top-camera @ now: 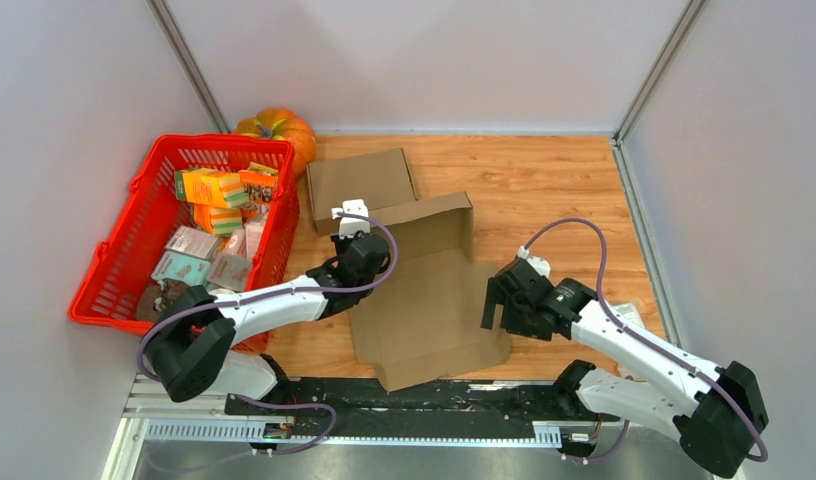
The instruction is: Fold the paper box
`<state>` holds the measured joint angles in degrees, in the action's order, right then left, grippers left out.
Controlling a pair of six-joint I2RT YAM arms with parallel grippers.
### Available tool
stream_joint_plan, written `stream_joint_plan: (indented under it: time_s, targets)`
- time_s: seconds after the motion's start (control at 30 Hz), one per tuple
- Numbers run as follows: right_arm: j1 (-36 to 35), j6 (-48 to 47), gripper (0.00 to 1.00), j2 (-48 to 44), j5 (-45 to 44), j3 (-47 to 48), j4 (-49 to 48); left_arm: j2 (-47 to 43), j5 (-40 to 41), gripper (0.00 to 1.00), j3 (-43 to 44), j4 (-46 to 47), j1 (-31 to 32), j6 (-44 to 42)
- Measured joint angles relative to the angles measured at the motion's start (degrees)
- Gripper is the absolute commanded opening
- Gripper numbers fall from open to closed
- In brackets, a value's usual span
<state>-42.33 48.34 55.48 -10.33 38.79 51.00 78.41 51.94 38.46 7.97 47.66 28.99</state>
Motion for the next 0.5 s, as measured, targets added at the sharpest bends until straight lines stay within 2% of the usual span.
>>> stream_joint_plan:
  time_s: [0.07, 0.1, 0.17, 0.23, 0.27, 0.33, 0.37, 0.4, 0.43, 0.5]
  targets:
    - [-0.2, 0.5, 0.90, 0.5, 1.3, -1.5, 2.1, 0.0, -0.1, 0.05, 0.1, -0.3, 0.0, 0.3]
    - [-0.4, 0.5, 0.79, 1.1, 2.0, -2.1, 2.0, -0.1, -0.2, 0.07, 0.1, -0.3, 0.0, 0.3]
    - [-0.9, 0.1, 0.63, 2.8, 2.8, -3.1, 0.9, -0.4, -0.6, 0.11, 0.1, -0.5, 0.0, 0.3]
    - [-1.7, 0.2, 0.55, 4.1, 3.9, -4.8, -1.7, -0.9, -1.3, 0.16, 0.0, -1.2, 0.0, 0.2]
    - [-2.2, 0.5, 0.51, 4.8, 4.6, -5.7, -2.8, -1.2, -1.7, 0.25, -0.1, -1.4, 0.0, 0.1]
    - [-3.0, 1.2, 0.32, 5.6, 5.6, -7.1, -4.6, -2.5, -3.0, 0.37, -0.8, -2.1, 0.0, -0.3]
    - [-3.3, 1.5, 0.24, 5.9, 5.9, -7.7, -5.0, -3.3, -3.9, 0.62, -1.3, -2.8, 0.1, -0.6]
    - [-3.6, 1.8, 0.08, 5.9, 6.2, -8.1, -5.2, -4.4, -5.1, 0.72, -2.0, -3.8, 0.2, -0.7]
    - [-3.8, 2.6, 0.02, 6.0, 6.1, -8.3, -5.1, -5.6, -6.1, 0.73, -2.8, -4.7, 0.3, -1.2]
    - [-4.0, 3.2, 0.00, 5.9, 6.2, -8.3, -5.2, -9.8, -9.8, 0.73, -4.8, -7.5, 0.3, -0.9]
